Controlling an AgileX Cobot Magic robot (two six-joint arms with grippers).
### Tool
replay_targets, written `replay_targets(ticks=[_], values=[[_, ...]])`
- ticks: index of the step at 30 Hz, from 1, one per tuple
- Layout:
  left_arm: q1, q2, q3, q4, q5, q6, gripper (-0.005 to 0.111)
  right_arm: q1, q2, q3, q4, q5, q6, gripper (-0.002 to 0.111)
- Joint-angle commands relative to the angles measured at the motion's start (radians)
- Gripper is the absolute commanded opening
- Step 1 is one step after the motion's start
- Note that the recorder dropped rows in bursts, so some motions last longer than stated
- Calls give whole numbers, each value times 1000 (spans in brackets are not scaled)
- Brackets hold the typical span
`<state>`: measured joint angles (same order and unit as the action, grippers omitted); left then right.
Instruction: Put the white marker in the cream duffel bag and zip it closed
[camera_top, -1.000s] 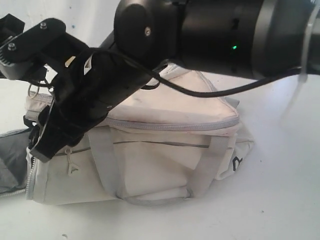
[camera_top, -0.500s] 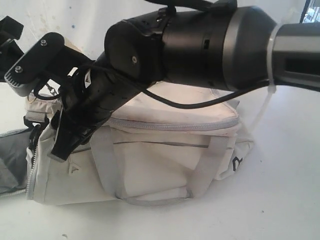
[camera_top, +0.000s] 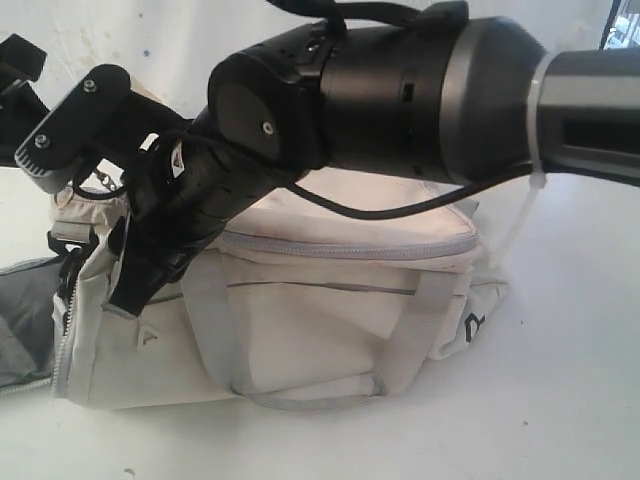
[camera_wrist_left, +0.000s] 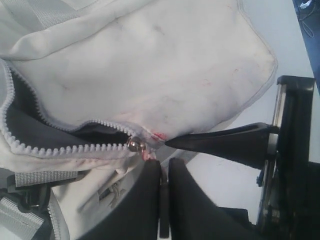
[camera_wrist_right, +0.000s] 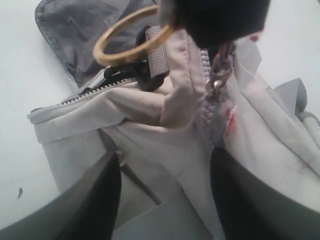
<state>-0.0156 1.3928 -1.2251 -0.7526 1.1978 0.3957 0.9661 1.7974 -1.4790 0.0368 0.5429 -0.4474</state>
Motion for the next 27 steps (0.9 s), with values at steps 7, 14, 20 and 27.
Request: replay_targets(ticks=[7, 14, 20, 27], values=[[3, -6, -10, 9, 6, -3, 0, 6, -23, 2, -37, -33, 6, 49], [3, -6, -10, -5, -10, -3, 0, 9, -16, 2, -16, -67, 22, 49], [3, -6, -10, -3, -12, -3, 0, 9, 7, 2, 59, -20, 42, 49], [3, -6, -10, -21, -15, -3, 0, 9, 22, 2, 57, -35, 42, 47]])
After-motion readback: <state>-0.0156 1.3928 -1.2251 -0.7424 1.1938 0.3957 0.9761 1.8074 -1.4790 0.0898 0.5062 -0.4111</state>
